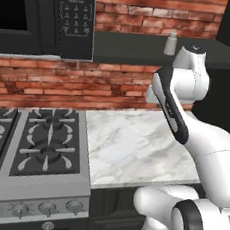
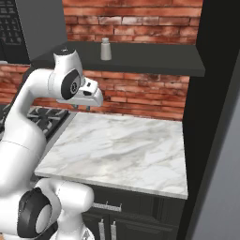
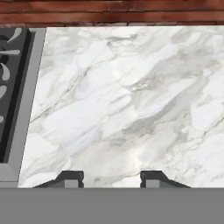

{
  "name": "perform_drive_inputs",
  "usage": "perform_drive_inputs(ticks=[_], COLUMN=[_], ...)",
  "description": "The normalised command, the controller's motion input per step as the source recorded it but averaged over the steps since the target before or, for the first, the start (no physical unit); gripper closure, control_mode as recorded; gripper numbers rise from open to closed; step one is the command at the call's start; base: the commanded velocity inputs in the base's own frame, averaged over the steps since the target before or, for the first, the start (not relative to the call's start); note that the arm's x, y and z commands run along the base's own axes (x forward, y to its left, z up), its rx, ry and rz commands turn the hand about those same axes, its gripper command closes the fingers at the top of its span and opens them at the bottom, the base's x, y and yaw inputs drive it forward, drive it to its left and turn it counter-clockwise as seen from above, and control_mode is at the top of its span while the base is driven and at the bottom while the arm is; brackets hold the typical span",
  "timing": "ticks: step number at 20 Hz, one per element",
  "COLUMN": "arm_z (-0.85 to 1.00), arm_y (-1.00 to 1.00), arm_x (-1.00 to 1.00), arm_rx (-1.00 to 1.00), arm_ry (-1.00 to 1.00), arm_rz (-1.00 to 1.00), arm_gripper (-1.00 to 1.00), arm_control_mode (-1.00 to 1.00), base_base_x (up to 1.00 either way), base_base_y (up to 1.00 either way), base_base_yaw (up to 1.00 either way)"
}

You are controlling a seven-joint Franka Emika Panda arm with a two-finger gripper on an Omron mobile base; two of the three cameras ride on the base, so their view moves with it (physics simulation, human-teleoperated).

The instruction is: Retrieve the shaker from the cabinet and place it next the steak on a plate on the dining table.

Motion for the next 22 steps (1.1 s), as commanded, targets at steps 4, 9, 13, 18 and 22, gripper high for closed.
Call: perform_drive_inputs(ticks=[4, 9, 13, 18, 22], arm_z=[0.0, 0.08, 0.22, 0.66, 0.81], arm_y=[0.0, 0.0, -0.07, -0.05, -0.01], arm_x=[-0.5, -0.94, -0.79, -0.66, -0.5], arm_rx=[0.0, -0.07, -0.01, 0.0, 0.0], arm_ry=[-0.19, -0.43, -0.29, -0.23, -0.25], arm_rz=[0.0, 0.0, 0.0, 0.0, 0.0], arm_gripper=[-1.0, -1.0, -1.0, -1.0, -1.0], arm_control_mode=[-1.0, -1.0, -1.0, -1.0, -1.0], base_base_x=[0.0, 0.0, 0.0, 0.0, 0.0], base_base_y=[0.0, 0.0, 0.0, 0.0, 0.0], base_base_yaw=[0.0, 0.0, 0.0, 0.0, 0.0])
